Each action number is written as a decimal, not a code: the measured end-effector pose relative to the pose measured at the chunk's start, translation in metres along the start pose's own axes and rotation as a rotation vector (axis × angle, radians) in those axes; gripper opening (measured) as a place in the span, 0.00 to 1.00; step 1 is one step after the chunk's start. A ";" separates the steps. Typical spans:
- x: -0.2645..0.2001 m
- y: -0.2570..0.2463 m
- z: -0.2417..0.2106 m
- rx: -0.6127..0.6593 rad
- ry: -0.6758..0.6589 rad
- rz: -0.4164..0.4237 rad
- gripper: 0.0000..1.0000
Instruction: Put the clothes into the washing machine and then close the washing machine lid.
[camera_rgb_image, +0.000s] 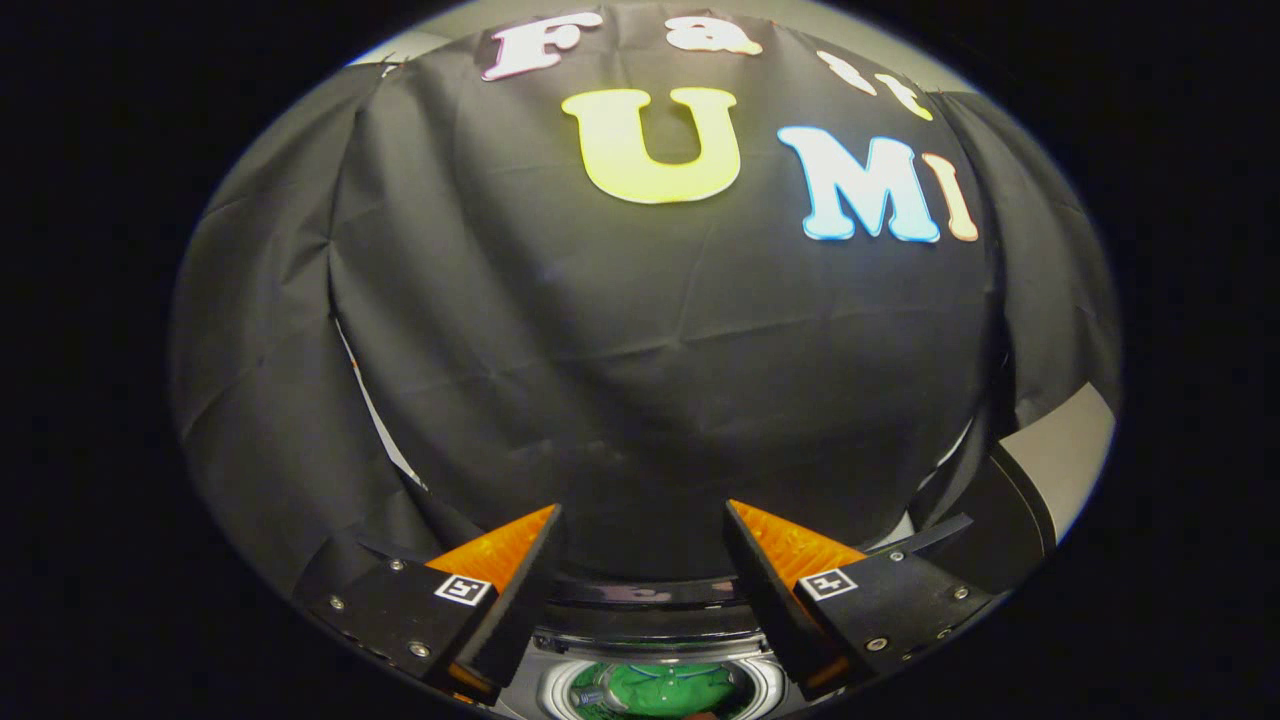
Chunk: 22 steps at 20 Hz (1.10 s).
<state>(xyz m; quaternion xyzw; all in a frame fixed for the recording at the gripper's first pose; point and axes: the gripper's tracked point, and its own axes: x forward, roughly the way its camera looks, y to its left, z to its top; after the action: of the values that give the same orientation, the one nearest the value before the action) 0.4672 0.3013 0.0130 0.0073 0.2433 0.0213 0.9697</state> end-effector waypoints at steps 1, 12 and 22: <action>0.001 -0.001 -0.003 -0.014 0.025 -0.005 0.96; -0.025 -0.002 -0.015 -0.056 0.036 -0.005 0.97; -0.064 0.001 -0.038 -0.066 0.008 0.029 0.97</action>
<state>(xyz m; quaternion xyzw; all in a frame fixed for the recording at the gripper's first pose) 0.3928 0.2992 0.0092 -0.0214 0.2461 0.0437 0.9680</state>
